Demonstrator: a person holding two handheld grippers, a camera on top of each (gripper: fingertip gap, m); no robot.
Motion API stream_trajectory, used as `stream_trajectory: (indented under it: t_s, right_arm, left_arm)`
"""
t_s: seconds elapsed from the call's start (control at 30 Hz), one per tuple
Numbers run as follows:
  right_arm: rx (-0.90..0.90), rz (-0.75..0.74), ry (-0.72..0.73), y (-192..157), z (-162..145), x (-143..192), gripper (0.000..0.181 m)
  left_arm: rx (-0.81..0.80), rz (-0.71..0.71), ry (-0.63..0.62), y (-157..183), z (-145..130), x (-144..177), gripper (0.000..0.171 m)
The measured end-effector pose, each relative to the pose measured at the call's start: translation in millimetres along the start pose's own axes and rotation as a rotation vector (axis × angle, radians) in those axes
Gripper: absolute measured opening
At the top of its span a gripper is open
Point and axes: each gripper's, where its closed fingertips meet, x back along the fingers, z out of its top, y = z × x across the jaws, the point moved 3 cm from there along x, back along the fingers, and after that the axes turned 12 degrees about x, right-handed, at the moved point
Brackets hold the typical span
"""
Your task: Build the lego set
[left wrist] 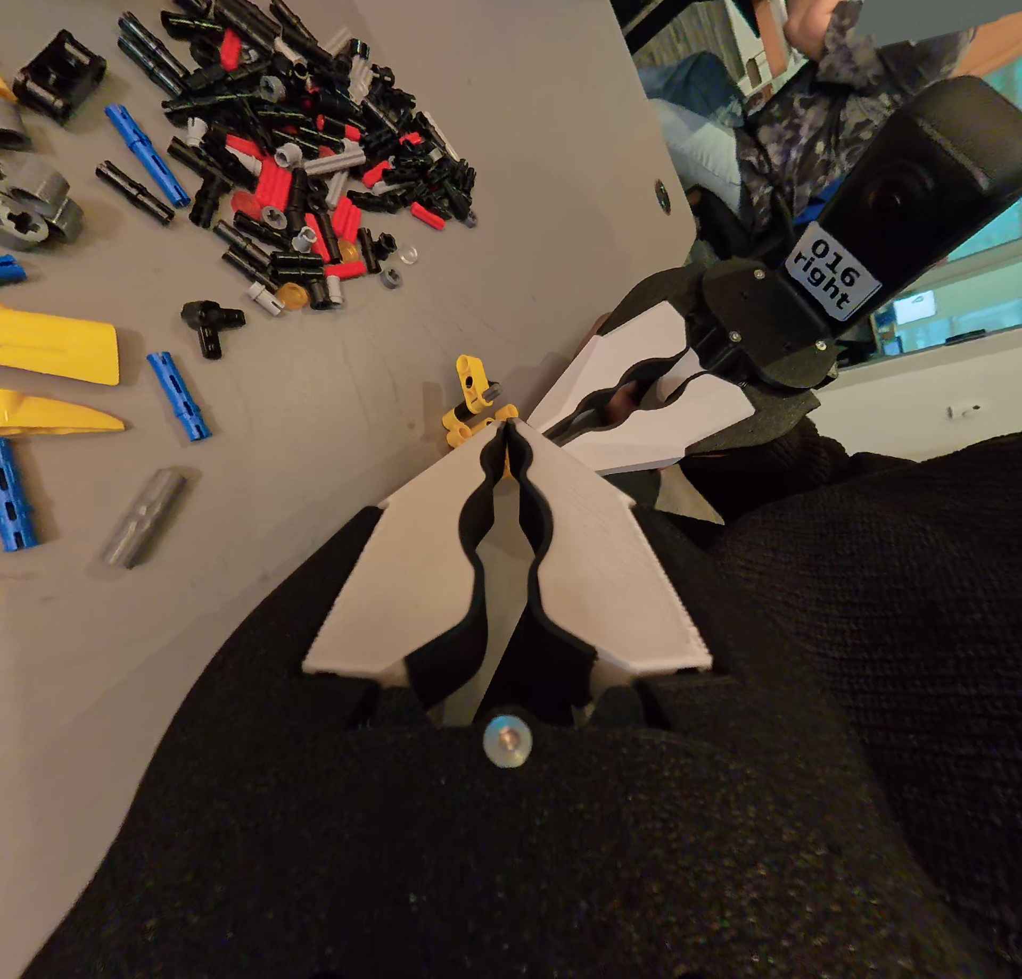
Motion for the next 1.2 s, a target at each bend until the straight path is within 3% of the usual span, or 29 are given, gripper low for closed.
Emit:
stream_trajectory:
  t_s: [0.17, 0.83, 1.03, 1.2]
  right_arm:
    - [0.018, 0.000, -0.003, -1.1, 0.4, -1.2, 0.004]
    - [0.082, -0.016, -0.008, -4.3, 0.5, -2.1, 0.005]
    - [0.053, -0.047, 0.062, 3.0, 6.5, 6.7, 0.012]
    - [-0.012, -0.063, 0.139, 9.8, 15.1, 10.6, 0.003]
  left_arm:
    - [-0.037, 0.077, -0.032, 0.8, -0.6, 2.2, 0.000]
    - [-0.046, 0.155, -0.098, 2.4, -3.1, 4.6, 0.000]
    - [-0.055, 0.153, -0.100, 4.3, -4.4, 3.1, 0.000]
    - [-0.054, 0.152, -0.099, 4.0, -4.0, 3.3, 0.000]
